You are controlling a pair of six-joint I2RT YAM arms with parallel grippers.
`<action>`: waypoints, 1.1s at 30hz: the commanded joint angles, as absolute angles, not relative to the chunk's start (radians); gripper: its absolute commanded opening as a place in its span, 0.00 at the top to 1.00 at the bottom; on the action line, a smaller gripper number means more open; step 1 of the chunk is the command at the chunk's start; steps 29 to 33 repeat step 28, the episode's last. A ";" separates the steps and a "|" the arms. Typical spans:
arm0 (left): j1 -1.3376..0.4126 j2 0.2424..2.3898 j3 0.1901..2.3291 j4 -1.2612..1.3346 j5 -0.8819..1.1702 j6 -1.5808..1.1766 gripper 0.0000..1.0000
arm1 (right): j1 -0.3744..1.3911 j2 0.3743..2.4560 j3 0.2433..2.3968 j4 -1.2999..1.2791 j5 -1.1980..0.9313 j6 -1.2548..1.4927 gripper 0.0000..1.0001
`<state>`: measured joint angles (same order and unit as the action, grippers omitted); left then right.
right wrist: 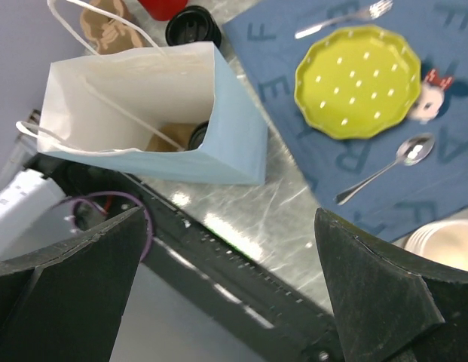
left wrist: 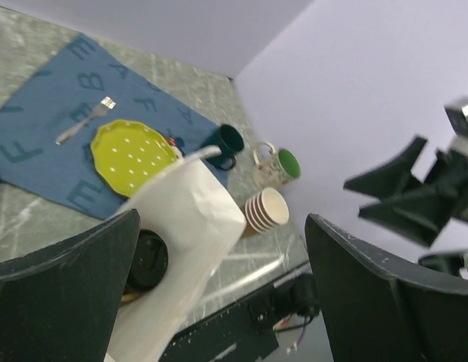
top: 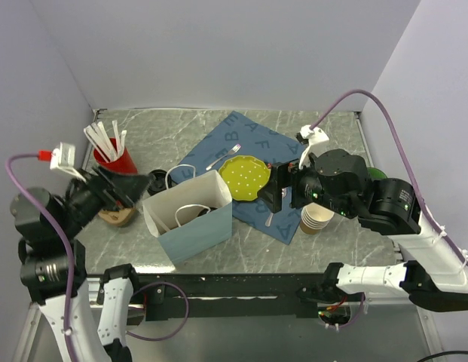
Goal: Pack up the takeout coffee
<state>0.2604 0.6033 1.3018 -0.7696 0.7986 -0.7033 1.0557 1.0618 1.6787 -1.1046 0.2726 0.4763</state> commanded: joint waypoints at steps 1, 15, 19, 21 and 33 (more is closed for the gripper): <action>0.230 0.517 1.217 -0.688 0.878 -0.717 0.03 | 1.051 1.043 1.681 -1.127 0.270 0.612 0.00; 0.201 0.460 1.276 -0.815 0.818 -0.615 0.03 | 1.052 1.025 1.649 -1.111 0.224 0.673 0.00; 0.195 0.454 1.256 -0.812 0.825 -0.621 0.03 | 1.051 1.019 1.641 -1.097 0.222 0.670 0.00; 0.192 0.451 1.258 -0.811 0.824 -0.623 0.03 | 1.051 1.014 1.631 -1.092 0.222 0.672 0.00; 0.173 0.468 1.275 -0.808 0.813 -0.607 0.03 | 1.051 1.031 1.657 -1.100 0.242 0.680 0.00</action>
